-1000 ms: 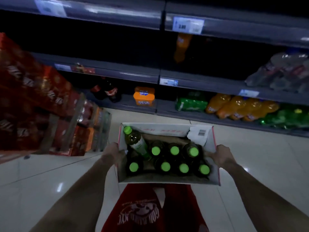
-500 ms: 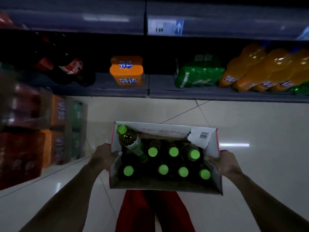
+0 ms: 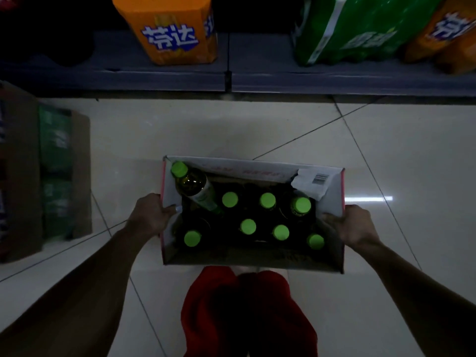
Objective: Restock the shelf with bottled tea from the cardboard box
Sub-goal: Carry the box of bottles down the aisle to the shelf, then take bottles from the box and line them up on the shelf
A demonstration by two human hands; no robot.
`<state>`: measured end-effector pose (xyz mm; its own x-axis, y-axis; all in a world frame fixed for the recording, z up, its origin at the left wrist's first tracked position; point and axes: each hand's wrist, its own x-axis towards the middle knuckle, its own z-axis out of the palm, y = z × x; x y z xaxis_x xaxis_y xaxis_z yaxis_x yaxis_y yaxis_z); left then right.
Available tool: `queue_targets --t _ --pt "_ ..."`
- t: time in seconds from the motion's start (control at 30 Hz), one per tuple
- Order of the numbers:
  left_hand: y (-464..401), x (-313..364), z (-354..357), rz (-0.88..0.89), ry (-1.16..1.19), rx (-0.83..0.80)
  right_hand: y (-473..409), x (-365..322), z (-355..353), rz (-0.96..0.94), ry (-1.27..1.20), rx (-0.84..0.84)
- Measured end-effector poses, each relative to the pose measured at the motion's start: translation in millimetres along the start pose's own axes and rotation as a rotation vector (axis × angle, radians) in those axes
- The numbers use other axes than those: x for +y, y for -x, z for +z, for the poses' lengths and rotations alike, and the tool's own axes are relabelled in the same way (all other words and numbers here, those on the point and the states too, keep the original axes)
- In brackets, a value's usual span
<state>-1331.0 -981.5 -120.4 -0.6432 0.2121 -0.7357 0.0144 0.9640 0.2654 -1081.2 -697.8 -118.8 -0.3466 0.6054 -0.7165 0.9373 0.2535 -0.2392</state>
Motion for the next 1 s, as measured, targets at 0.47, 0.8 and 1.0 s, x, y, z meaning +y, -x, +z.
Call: queue_targets --t 0.47,0.8,1.0 --pt "6 11 3 -0.033 0.109 0.085 -9 -9 -3 0.06 -0.038 0.024" --pt "35 73 21 0.58 0.018 -0.111 43 -69 17 -0.592 -0.091 -0.082" --pt "1 74 60 0.61 0.011 -0.262 8 -69 47 -0.691 0.319 -0.052"
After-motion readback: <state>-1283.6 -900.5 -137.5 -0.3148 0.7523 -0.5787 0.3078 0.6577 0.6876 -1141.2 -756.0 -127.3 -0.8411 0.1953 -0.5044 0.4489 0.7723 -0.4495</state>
